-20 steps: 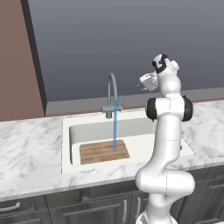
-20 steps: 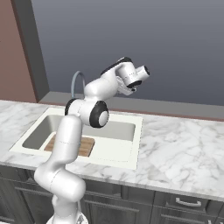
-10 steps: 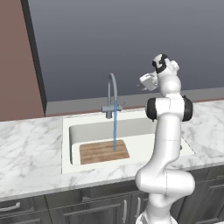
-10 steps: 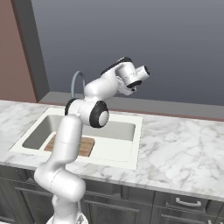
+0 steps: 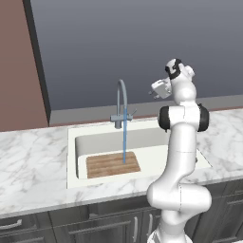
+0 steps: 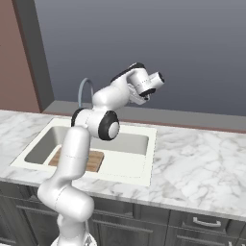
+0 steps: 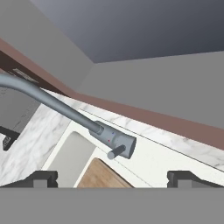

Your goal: Turn on the sink faucet with hot water and rinse the cutting board for ten seconds, then turn off the faucet. Push the cutting board to reach the water if necessary.

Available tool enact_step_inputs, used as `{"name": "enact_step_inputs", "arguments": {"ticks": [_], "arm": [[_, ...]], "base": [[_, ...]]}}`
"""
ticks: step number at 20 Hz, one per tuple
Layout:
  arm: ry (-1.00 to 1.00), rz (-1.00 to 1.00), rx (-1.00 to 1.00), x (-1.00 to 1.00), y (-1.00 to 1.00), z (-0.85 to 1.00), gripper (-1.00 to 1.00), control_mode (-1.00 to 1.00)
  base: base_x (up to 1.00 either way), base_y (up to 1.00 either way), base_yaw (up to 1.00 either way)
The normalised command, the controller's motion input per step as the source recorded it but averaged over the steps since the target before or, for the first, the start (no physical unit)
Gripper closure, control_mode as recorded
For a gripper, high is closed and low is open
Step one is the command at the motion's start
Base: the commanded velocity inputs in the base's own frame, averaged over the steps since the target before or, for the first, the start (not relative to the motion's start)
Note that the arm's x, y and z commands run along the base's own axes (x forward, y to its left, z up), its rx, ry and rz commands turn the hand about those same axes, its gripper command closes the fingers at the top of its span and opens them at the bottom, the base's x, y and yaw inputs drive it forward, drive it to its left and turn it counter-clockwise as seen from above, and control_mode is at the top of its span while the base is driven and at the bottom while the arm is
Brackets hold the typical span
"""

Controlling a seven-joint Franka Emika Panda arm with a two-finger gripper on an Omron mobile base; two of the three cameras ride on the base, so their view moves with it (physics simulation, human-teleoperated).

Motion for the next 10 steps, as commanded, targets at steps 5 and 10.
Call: {"name": "enact_step_inputs", "arguments": {"ticks": [5, 10], "arm": [[0.0, 0.0, 0.0, 0.0, 0.0, 0.0, -1.0, -1.0], [0.0, 0.0, 0.0, 0.0, 0.0, 0.0, -1.0, -1.0]], "base": [[0.0, 0.0, 0.0], [0.0, 0.0, 0.0]]}}
